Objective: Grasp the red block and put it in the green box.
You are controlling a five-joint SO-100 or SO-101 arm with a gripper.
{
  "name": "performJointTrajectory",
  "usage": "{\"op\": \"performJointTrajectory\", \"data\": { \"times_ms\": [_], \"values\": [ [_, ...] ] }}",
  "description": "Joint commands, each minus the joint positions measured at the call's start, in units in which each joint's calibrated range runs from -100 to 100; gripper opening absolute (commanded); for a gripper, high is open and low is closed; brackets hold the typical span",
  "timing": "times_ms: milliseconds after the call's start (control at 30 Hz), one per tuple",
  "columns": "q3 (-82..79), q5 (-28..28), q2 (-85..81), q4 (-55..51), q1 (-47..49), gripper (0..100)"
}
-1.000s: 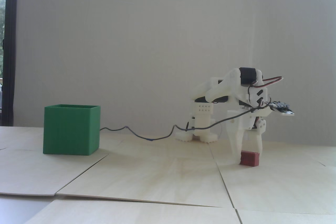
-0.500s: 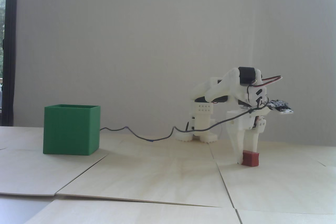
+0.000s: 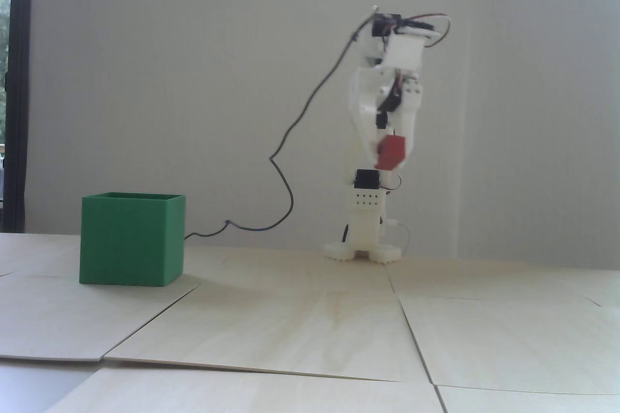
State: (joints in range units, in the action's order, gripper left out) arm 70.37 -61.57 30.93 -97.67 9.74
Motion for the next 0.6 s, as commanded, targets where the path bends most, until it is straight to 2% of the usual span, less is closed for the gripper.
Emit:
{"op": "performJointTrajectory", "data": {
  "times_ms": [0, 67, 133, 233, 333, 567],
  "values": [
    [-9.14, 0.30, -17.54, -1.57, -16.70, 2],
    [-12.43, 0.30, -20.07, -1.40, -23.13, 2],
    [-14.47, 0.30, -21.89, -0.47, -34.63, 2],
    [-14.91, 0.25, -21.10, 4.50, -40.58, 2],
    [-14.91, 0.67, -17.38, 11.67, -43.32, 2],
    [-13.31, 0.98, -7.91, 12.93, -43.32, 2]
  ]
}}
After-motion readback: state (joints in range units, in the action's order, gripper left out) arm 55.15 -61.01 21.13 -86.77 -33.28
